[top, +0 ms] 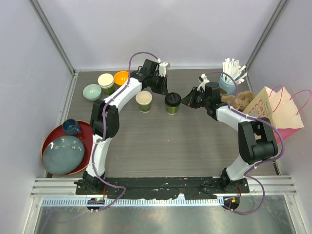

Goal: Pack the takeout coffee

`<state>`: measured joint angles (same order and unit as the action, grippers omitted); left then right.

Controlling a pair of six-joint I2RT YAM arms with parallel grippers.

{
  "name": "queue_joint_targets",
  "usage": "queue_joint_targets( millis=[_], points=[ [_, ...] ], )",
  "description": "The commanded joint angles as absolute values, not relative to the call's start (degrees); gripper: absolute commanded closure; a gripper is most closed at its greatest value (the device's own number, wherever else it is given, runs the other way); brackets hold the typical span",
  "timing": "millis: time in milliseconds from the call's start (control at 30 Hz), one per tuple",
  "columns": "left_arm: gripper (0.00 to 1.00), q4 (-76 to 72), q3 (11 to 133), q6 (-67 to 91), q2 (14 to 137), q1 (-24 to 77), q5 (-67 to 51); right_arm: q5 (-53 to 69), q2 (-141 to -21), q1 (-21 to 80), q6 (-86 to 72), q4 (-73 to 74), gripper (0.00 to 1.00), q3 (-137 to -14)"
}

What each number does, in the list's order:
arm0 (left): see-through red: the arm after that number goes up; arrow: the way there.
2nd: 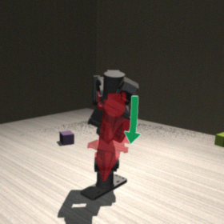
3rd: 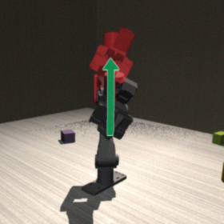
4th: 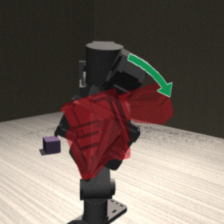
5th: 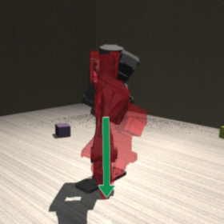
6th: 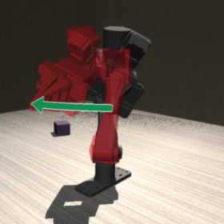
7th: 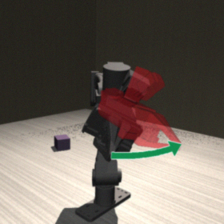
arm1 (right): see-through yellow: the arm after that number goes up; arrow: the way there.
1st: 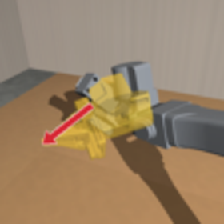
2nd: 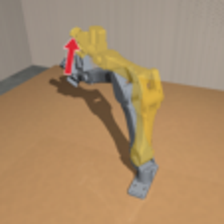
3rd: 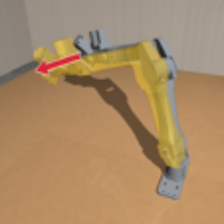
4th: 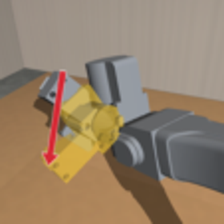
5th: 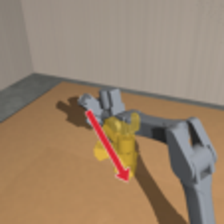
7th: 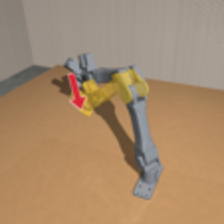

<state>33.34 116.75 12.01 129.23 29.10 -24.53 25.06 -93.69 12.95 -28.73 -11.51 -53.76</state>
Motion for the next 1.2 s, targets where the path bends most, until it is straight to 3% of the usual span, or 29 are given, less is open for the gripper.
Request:
queue_joint_targets(
  millis=[0, 333, 867, 1033, 1167],
  points=[
    [0.95, 46.05, 116.98, 8.44, 134.21, 30.32, -21.00, 24.26, -93.16, 14.24, -28.39, -2.73, 0.96, -52.38],
    [0.82, 50.17, 125.41, 4.75, 134.03, 30.50, -22.94, 24.43, -90.09, 14.24, -29.62, -2.81, 0.93, -52.21],
    [0.57, 54.23, 134.12, 2.37, 131.75, 29.88, -20.13, 20.56, -83.67, 13.71, -23.31, 7.54, 0.74, -57.81],
    [0.55, 55.11, 131.14, 0.97, 127.71, 29.88, -20.39, 22.06, -86.65, 10.99, -18.91, 10.10, 0.70, -64.50],
    [0.61, 52.57, 120.45, 0.70, 120.79, 30.06, -21.79, 25.82, -93.15, 10.99, -14.51, 11.16, 0.64, -74.41]
  ],
)
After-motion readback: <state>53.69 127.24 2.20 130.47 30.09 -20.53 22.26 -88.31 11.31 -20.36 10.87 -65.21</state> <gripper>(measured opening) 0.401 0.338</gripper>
